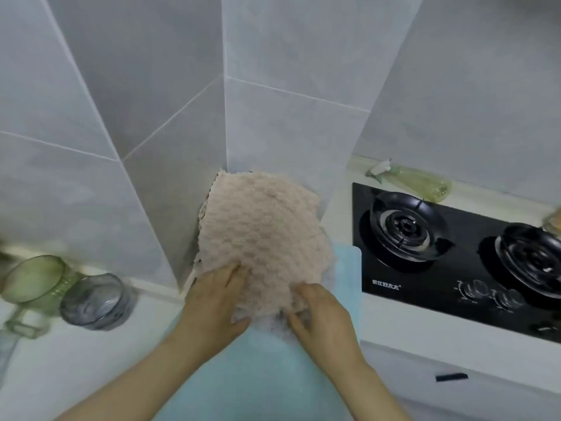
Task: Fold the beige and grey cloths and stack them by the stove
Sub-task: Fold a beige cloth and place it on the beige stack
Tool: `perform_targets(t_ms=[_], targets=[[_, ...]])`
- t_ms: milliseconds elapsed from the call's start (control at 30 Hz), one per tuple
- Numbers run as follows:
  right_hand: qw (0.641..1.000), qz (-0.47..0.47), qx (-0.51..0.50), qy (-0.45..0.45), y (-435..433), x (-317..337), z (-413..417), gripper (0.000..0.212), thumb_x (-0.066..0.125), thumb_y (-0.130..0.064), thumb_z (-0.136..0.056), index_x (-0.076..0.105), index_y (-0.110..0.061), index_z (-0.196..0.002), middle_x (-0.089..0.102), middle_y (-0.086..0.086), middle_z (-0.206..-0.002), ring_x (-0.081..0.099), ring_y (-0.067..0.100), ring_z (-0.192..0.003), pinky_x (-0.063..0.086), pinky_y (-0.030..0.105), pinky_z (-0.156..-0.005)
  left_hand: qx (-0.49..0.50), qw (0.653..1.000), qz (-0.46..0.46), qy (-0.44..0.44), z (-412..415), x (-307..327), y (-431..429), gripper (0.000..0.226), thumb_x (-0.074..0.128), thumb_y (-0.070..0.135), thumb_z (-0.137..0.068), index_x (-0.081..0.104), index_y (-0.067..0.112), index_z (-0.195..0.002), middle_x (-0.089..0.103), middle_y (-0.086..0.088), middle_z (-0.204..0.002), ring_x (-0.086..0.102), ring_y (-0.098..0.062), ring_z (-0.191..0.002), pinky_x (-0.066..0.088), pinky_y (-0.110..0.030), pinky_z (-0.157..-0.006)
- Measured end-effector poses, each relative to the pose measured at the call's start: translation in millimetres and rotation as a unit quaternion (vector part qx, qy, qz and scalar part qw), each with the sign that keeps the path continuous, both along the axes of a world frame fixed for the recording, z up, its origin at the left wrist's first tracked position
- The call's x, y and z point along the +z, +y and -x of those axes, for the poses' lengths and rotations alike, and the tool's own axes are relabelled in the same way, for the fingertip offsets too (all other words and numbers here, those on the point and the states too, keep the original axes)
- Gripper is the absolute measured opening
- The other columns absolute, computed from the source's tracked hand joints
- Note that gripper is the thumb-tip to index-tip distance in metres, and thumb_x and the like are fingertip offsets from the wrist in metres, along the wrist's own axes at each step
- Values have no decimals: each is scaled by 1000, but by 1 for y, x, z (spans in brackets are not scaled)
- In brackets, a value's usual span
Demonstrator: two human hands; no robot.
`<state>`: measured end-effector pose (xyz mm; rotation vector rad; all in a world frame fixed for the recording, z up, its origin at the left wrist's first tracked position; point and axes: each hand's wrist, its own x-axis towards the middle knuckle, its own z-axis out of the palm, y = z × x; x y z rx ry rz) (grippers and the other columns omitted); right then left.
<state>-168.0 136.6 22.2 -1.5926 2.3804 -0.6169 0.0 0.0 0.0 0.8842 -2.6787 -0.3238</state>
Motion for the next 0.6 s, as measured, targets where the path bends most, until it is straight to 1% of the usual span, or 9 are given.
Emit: perform_targets(t_ms=[67, 100, 200, 267, 333, 400, 467, 533, 600], targets=[[1000, 5, 8, 3, -5, -9, 0, 43, 58, -35, -85, 58, -21, -127, 59, -5, -115, 58, 17, -103, 45, 23, -75, -4, 1000, 5, 2, 4, -6, -2, 73, 55, 51, -62, 52, 11, -124, 59, -14, -124, 59, -29, -104, 52, -40, -86], [1000, -2, 10, 6, -7, -15, 0, 43, 61, -31, -85, 57, -21, -127, 57, -5, -117, 56, 16, -104, 44, 22, -75, -9, 1000, 15, 4, 5, -11, -3, 75, 61, 51, -60, 50, 12, -124, 58, -14, -126, 59, -29, -105, 51, -40, -87], [1000, 1, 8, 25, -11, -28, -2, 45, 71, -21, -77, 60, -18, -120, 58, -3, -113, 57, 16, -97, 38, 17, -70, -9, 1000, 22, -10, 11, -20, -4, 91, 84, 44, -46, 47, 12, -123, 58, -16, -126, 62, -32, -103, 52, -43, -86], [999, 16, 2, 41, -14, -38, 0, 47, 77, -17, -70, 62, -18, -114, 59, -2, -106, 58, 17, -89, 37, 16, -68, -1, 999, 28, -17, 15, -21, -5, 97, 89, 42, -39, 48, 13, -122, 59, -15, -124, 60, -30, -104, 53, -41, -83], [998, 38, -10, 51, -18, -41, 1, 41, 77, -14, -69, 63, -19, -107, 59, -3, -99, 58, 17, -84, 37, 17, -66, 12, 999, 31, -15, 19, -22, -5, 94, 89, 38, -35, 49, 14, -117, 60, -13, -120, 57, -26, -102, 53, -38, -80], [996, 64, -18, 64, -21, -41, 3, 29, 74, -12, -72, 65, -19, -99, 59, -4, -93, 58, 16, -80, 38, 18, -63, 21, 999, 28, -2, 22, -23, -7, 87, 88, 28, -35, 50, 14, -112, 60, -13, -117, 56, -26, -97, 53, -36, -77], [995, 73, -16, 71, -21, -36, 5, 19, 70, -15, -77, 67, -19, -95, 59, -4, -91, 58, 18, -81, 38, 20, -62, 20, 999, 29, 11, 23, -22, -8, 75, 83, 22, -43, 50, 14, -110, 58, -12, -114, 59, -28, -93, 53, -35, -77], [998, 44, -8, 47, -21, -31, 6, 25, 68, -24, -80, 66, -20, -105, 59, -4, -101, 57, 18, -91, 39, 20, -68, 14, 999, 24, 29, 22, -18, -9, 55, 67, 27, -59, 50, 16, -110, 56, -9, -114, 60, -29, -91, 52, -35, -78], [999, 16, 8, 26, -19, -28, 3, 42, 68, -35, -80, 61, -21, -119, 57, -4, -113, 54, 16, -101, 37, 19, -75, 8, 999, -1, 42, 21, -8, -9, 43, 51, 33, -69, 56, 15, -108, 57, -7, -110, 60, -27, -90, 53, -35, -75]])
